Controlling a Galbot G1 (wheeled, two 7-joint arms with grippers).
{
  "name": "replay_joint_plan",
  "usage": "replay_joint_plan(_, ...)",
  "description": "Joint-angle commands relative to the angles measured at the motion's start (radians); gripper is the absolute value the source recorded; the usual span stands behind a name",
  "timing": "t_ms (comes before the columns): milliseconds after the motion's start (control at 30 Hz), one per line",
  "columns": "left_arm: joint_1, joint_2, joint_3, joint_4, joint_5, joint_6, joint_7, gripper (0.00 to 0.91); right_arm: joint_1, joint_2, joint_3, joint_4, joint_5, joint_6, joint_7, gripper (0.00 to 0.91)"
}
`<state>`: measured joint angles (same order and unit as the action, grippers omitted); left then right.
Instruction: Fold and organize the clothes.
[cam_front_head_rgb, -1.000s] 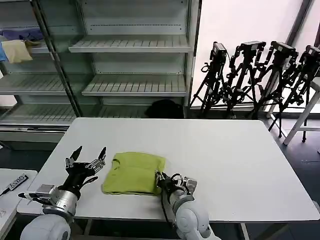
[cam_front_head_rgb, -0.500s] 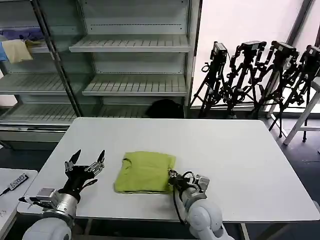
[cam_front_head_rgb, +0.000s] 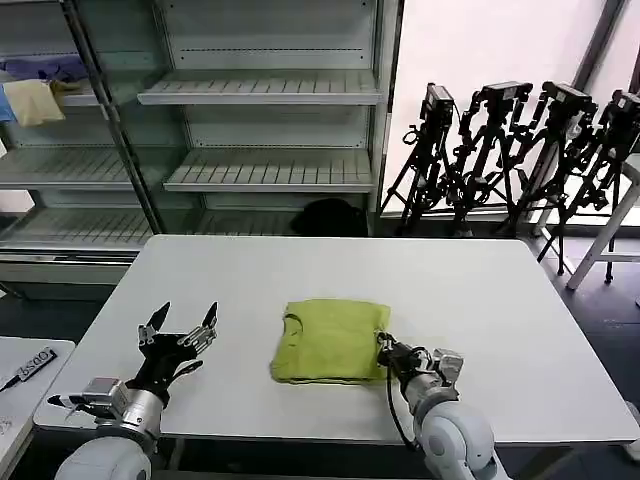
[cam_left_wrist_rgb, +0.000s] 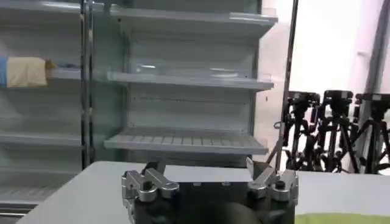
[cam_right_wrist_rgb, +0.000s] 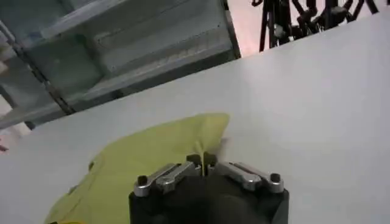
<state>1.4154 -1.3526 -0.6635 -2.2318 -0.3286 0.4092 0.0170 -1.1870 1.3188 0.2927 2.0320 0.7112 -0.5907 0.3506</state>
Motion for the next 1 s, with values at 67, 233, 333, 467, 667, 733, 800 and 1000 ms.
replay_joint_plan(67, 0.008, -0.001, -0.001, 0.0, 0.002, -0.001, 0.001, 0.907, -0.017, -0.038, 0.032, 0.018, -0.075, 0.003, -0.041, 0.907)
replay_joint_plan(233, 0.016, -0.001, -0.002, -0.003, -0.001, -0.003, 0.001, 0.907, -0.032, -0.039, 0.035, 0.024, -0.167, 0.006, -0.047, 0.907)
replay_joint_plan(333, 0.016, -0.004, 0.0, -0.005, -0.001, -0.003, 0.001, 0.907, -0.045, -0.039, 0.044, 0.033, -0.208, 0.006, -0.054, 0.907)
replay_joint_plan(467, 0.015, -0.008, 0.006, -0.003, -0.001, -0.003, 0.001, 0.907, -0.074, -0.018, 0.101, 0.054, -0.404, 0.008, -0.123, 0.907)
replay_joint_plan(667, 0.013, -0.011, 0.011, 0.009, -0.006, -0.006, 0.002, 0.907, -0.094, -0.002, 0.23, 0.073, -0.595, 0.011, -0.232, 0.907)
replay_joint_plan(733, 0.014, -0.011, 0.011, 0.013, -0.006, -0.007, 0.002, 0.907, -0.097, -0.01, 0.269, 0.074, -0.623, 0.011, -0.273, 0.907)
replay_joint_plan(800, 0.016, -0.009, 0.01, 0.019, -0.003, -0.015, 0.003, 0.907, -0.099, -0.02, 0.316, 0.073, -0.658, 0.013, -0.318, 0.907)
replay_joint_plan(1000, 0.017, 0.0, 0.0, 0.045, -0.002, -0.038, 0.003, 0.907, -0.108, -0.073, 0.407, 0.034, -0.699, 0.106, -0.383, 0.907)
